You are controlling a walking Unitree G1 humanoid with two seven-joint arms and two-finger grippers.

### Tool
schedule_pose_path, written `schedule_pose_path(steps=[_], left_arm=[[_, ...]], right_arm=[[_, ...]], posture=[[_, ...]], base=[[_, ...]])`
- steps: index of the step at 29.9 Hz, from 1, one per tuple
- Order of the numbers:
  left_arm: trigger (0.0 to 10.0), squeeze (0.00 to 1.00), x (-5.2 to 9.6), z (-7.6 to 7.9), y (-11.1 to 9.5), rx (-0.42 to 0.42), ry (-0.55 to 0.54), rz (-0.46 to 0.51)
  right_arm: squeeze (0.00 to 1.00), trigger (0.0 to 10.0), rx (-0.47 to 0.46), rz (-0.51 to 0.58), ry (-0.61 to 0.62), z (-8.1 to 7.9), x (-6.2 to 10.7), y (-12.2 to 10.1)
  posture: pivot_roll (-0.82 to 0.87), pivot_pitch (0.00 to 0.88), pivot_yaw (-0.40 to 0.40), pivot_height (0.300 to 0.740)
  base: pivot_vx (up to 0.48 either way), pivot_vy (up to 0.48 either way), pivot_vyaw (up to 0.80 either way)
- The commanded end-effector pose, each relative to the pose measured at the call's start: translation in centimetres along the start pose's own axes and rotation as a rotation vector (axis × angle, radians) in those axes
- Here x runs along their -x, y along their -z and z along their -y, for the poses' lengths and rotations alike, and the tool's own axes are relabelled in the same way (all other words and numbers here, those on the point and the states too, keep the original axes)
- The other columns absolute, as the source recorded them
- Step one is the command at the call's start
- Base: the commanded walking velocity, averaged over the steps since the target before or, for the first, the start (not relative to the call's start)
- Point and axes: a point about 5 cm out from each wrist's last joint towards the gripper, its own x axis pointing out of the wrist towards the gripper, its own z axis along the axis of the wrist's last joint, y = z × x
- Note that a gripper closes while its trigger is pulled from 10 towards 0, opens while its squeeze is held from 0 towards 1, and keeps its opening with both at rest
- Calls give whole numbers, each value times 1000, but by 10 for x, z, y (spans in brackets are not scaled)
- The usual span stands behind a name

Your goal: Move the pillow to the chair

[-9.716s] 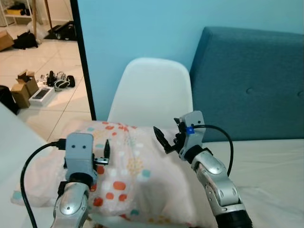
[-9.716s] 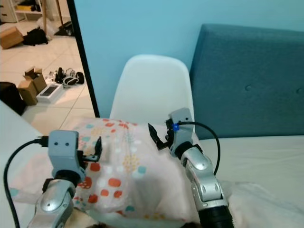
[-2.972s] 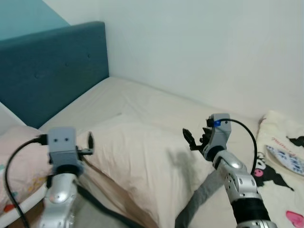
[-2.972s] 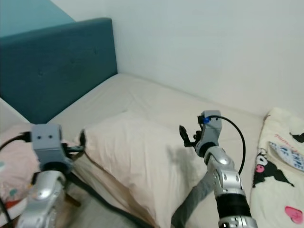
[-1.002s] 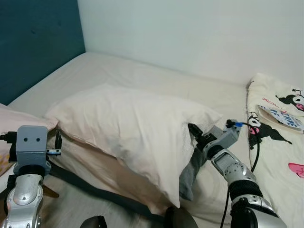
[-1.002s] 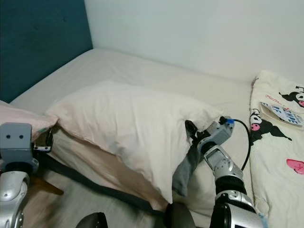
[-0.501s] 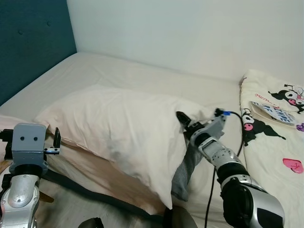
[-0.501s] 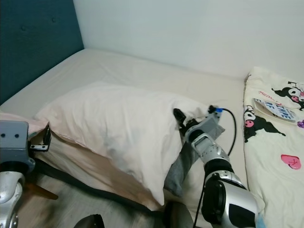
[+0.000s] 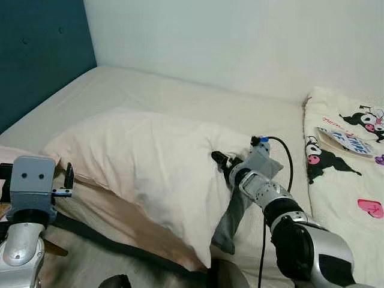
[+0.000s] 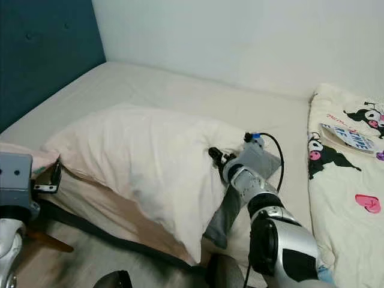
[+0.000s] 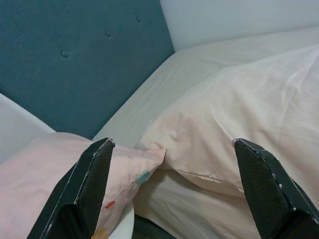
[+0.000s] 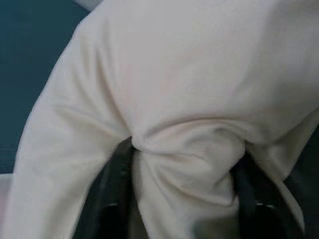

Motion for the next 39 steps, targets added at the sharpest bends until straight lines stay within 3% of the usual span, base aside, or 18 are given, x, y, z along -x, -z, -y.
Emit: schedule_pose_path(steps=[1, 14, 21, 25, 29, 32, 34, 37, 39], left_arm=[[10000, 0, -1, -2, -2, -23, 3, 2], [10000, 0, -7, 6, -5, 22, -10, 16], [10000, 0, -13, 14, -7, 65, -15, 29], [10000, 0, -17, 23, -12, 123, -20, 38], [10000, 0, -23, 32, -22, 185, -24, 60], [10000, 0, -25, 33, -24, 200, -25, 62], [10000, 0, -30, 38, -28, 231, -26, 65], [10000, 0, -32, 40, -30, 243, -25, 63], [10000, 0, -35, 45, -29, 254, -19, 46]], right_arm=[[0, 0, 15, -68, -52, -10, -3, 9], [0, 0, 57, -87, -108, -11, -1, 2], [0, 0, 123, -24, -136, -15, 1, -20], [0, 0, 185, 52, -252, -31, 2, -40], [0, 0, 159, 194, -556, -76, 11, -74], [0, 0, 166, 221, -605, -85, 14, -82], [0, 0, 187, 279, -678, -105, 20, -98], [0, 0, 192, 306, -704, -113, 23, -104], [0, 0, 182, 355, -743, -127, 29, -115]], posture=[[71, 20, -101, 555], [52, 0, -113, 555], [38, 0, -121, 555], [35, 0, -134, 555], [27, 0, -132, 570], [25, 0, -131, 574], [21, 0, -129, 584], [20, 0, -128, 589], [20, 0, -123, 599]], base=[[0, 0, 0], [0, 0, 0], [0, 0, 0], [0, 0, 0], [0, 0, 0], [0, 0, 0], [0, 0, 0], [0, 0, 0], [-137, 0, 0]])
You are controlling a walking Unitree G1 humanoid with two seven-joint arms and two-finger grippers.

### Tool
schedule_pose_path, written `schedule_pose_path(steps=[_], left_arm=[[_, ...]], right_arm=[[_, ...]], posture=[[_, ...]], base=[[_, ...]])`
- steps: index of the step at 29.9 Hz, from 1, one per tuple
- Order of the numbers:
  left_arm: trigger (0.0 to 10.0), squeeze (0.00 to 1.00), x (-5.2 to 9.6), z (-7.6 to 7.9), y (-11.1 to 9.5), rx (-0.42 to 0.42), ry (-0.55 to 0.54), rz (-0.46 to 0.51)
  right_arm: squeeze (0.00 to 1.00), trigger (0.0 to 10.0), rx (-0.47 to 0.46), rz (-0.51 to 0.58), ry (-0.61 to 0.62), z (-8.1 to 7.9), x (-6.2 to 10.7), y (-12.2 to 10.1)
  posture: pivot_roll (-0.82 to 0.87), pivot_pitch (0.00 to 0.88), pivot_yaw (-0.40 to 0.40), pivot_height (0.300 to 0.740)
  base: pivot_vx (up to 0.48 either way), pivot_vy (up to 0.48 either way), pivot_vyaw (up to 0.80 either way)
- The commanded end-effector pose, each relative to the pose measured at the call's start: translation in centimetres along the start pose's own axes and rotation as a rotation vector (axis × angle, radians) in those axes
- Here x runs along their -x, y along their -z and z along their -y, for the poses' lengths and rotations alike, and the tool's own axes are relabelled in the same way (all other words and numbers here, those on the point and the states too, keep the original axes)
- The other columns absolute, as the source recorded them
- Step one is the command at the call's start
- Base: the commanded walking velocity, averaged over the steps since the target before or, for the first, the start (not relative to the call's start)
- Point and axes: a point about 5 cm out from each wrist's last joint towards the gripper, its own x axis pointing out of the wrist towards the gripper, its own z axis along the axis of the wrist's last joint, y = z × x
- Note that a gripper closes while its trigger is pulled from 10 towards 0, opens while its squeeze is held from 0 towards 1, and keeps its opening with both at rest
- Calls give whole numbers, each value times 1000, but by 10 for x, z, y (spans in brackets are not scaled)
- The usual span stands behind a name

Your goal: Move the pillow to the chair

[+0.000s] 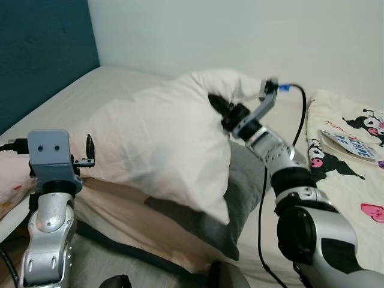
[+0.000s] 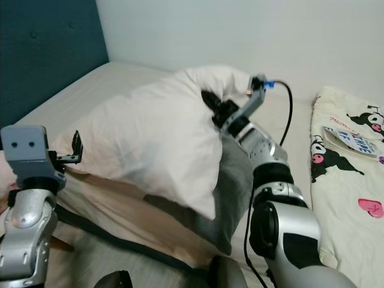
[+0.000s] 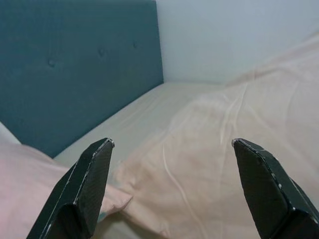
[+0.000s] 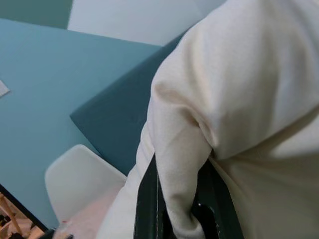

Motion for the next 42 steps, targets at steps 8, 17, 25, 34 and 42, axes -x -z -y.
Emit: schedule_pose_path(steps=[8, 17, 25, 34, 42], left_arm=[[10000, 0, -4, 14, 9, 23, 23, -60], [10000, 0, -3, 22, 9, 22, 42, -51], [10000, 0, -2, 32, 12, 28, 65, -62], [10000, 0, 0, 33, 15, 8, 74, -68], [10000, 0, 2, 35, 18, -13, 78, -66]], right_arm=[[0, 0, 32, 159, -164, -34, -12, -38], [0, 0, 38, 208, -294, -65, -17, -47], [0, 0, 38, 203, -335, -78, -20, -43], [0, 0, 15, 187, -366, -89, -21, -35], [0, 0, -20, 147, -434, -105, -27, -19]], posture=[[27, 0, -122, 613], [32, 0, -116, 637], [33, 0, -112, 666], [37, 0, -111, 695], [37, 0, -111, 725]], base=[[-457, 0, 0], [0, 0, 0], [0, 0, 0], [0, 0, 0], [0, 0, 0]])
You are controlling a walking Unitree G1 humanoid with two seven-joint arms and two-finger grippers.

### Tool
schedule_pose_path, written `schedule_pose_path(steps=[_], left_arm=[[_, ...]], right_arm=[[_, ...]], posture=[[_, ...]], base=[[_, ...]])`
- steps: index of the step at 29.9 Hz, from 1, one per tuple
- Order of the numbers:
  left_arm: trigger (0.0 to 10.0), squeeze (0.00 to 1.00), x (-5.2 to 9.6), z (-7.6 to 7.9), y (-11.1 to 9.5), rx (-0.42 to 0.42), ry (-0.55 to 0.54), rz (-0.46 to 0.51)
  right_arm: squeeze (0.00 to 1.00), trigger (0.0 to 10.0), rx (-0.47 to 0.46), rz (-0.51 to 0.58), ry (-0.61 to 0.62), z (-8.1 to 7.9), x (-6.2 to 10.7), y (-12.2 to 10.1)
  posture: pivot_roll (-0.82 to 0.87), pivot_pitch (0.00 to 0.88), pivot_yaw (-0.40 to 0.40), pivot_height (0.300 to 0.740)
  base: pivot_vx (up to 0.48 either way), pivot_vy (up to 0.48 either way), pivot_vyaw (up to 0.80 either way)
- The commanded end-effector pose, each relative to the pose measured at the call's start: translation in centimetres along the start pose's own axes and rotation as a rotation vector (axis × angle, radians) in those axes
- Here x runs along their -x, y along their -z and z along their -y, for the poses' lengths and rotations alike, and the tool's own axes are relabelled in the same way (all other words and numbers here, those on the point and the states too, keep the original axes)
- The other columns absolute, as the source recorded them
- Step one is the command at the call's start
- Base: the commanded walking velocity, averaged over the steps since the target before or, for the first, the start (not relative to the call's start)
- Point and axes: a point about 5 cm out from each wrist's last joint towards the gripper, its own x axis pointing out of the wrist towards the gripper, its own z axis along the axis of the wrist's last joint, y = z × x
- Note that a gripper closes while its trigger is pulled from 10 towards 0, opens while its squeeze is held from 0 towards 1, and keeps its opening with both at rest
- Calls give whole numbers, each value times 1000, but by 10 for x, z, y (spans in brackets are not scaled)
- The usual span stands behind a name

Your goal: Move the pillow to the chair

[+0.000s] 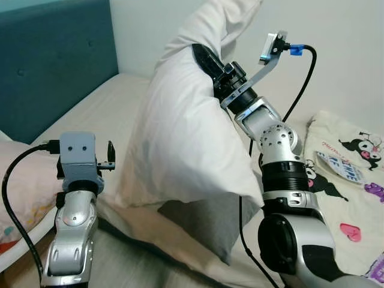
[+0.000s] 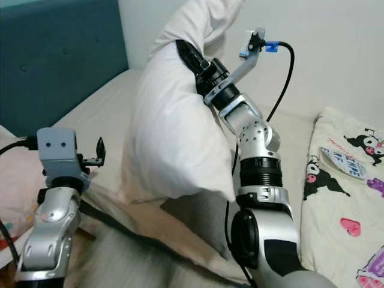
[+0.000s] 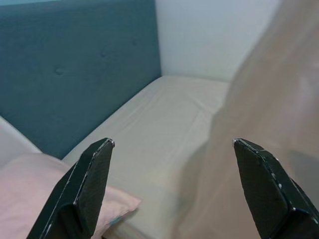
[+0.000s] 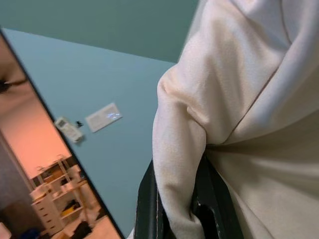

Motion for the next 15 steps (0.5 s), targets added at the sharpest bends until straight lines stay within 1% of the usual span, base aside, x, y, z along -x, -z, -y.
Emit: schedule_pose_path(steps=[1, 3, 4, 6, 7, 8, 10, 12, 13, 14, 15], left_arm=[[10000, 0, 2, 4, 6, -18, 11, -18], [10000, 0, 2, 4, 6, -18, 12, -19], [10000, 0, 3, 5, 7, -14, 11, -23], [10000, 0, 3, 5, 9, -6, 6, -38], [10000, 0, 3, 5, 9, -6, 6, -38], [10000, 0, 3, 6, 9, -5, 4, -43], [10000, 0, 3, 6, 9, -5, 4, -43], [10000, 0, 3, 5, 9, -8, 3, -34], [10000, 0, 3, 5, 9, -8, 3, -34], [10000, 0, 3, 4, 8, -11, 0, -28], [10000, 0, 3, 4, 8, -11, 0, -28]], right_arm=[[0, 0, 13, 44, -86, -15, -7, -9], [0, 0, 12, 33, -90, -17, -8, -6], [0, 0, 29, 12, -98, -19, -8, 1], [0, 0, 91, -53, -108, -21, -7, 16], [0, 0, 91, -53, -108, -21, -7, 16], [0, 0, 125, -93, -134, -25, -6, 25], [0, 0, 125, -93, -134, -25, -6, 25], [0, 0, 133, -140, -212, -36, -4, 37], [0, 0, 133, -140, -212, -36, -4, 37], [0, 0, 125, -144, -243, -41, -3, 40], [0, 0, 125, -144, -243, -41, -3, 40]], posture=[[37, 0, -111, 725], [37, 0, -111, 729], [34, 0, -113, 734], [33, 0, -114, 734], [33, 0, -114, 734], [34, 0, -114, 734], [34, 0, -114, 734], [35, 0, -116, 734], [35, 0, -116, 734], [35, 0, -116, 734], [35, 0, -116, 734]], base=[[0, 0, 0], [0, 0, 0], [0, 0, 0], [-366, 0, 0], [-472, 0, 0], [-472, 0, 431], [-472, 0, 431], [-422, 0, 766], [-371, 0, 763], [0, 0, 769], [0, 0, 769]])
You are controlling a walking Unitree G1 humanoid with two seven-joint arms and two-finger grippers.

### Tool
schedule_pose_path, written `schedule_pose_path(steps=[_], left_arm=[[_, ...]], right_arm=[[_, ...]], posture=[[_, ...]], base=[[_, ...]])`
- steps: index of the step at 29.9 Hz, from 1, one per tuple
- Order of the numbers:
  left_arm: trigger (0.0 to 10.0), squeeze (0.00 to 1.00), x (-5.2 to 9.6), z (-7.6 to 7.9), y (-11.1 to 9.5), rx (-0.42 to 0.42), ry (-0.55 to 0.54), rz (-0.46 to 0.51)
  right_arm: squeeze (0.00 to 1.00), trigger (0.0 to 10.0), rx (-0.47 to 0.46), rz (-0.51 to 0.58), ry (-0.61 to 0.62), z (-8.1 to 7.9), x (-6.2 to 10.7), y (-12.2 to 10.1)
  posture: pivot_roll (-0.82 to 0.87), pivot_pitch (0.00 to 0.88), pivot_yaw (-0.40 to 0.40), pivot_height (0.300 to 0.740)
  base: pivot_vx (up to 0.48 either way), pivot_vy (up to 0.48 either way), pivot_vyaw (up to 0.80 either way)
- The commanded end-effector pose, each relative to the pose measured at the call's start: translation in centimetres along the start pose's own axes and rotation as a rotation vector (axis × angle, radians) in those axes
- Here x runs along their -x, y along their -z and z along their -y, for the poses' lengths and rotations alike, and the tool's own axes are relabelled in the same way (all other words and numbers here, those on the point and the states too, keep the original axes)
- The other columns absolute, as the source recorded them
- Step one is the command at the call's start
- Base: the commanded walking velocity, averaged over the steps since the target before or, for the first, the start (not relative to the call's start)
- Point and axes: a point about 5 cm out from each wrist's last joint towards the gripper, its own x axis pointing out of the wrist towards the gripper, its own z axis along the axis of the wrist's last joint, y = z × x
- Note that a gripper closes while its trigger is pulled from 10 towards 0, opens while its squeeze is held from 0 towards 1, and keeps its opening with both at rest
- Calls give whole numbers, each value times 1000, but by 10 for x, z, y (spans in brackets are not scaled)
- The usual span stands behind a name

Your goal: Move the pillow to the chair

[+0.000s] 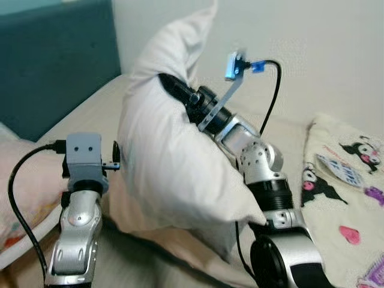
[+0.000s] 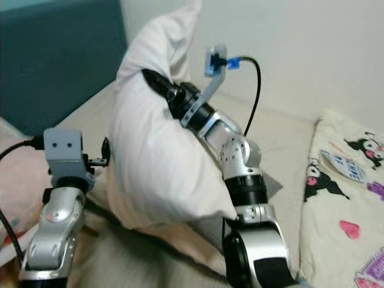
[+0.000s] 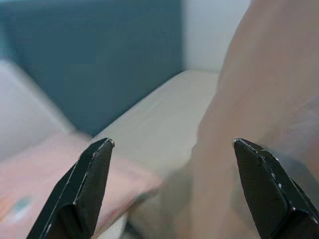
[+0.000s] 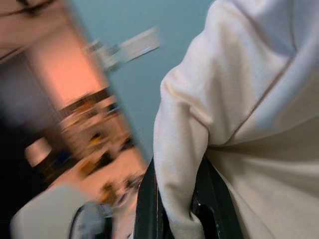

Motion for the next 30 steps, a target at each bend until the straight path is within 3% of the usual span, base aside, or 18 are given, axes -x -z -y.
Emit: schedule_pose_path(steps=[1, 8, 9, 11, 19, 25, 30], left_arm=[[10000, 0, 2, 1, 5, -24, -1, -14], [10000, 0, 4, -6, 8, -79, -41, -20], [10000, 0, 7, -17, 15, -137, -98, -50], [10000, 0, 7, -17, 15, -137, -98, -50], [10000, 0, 21, -42, 31, -228, -197, -126], [10000, 0, 23, -40, 32, -229, -187, -126], [10000, 0, 29, -22, 27, -141, -72, -108]], right_arm=[[0, 0, 51, 74, -146, -22, -7, -18], [0, 0, 30, 88, -200, -30, -6, -17], [0, 0, 13, 99, -228, -34, -4, -18], [0, 0, 13, 99, -228, -34, -4, -18], [0, 0, -14, 70, -226, -31, 7, -5], [0, 0, -14, 41, -204, -27, 11, 2], [0, 0, -13, -27, -119, -13, 27, 18]], posture=[[35, 0, -116, 734], [37, 0, -115, 734], [40, 0, -115, 734], [40, 0, -115, 734], [48, 0, -111, 734], [48, 0, -111, 734], [43, 0, -104, 734]], base=[[0, 0, 763], [0, 0, 763], [0, 0, 763], [0, 0, 763], [0, 0, 763], [0, 0, 764], [0, 0, 763]])
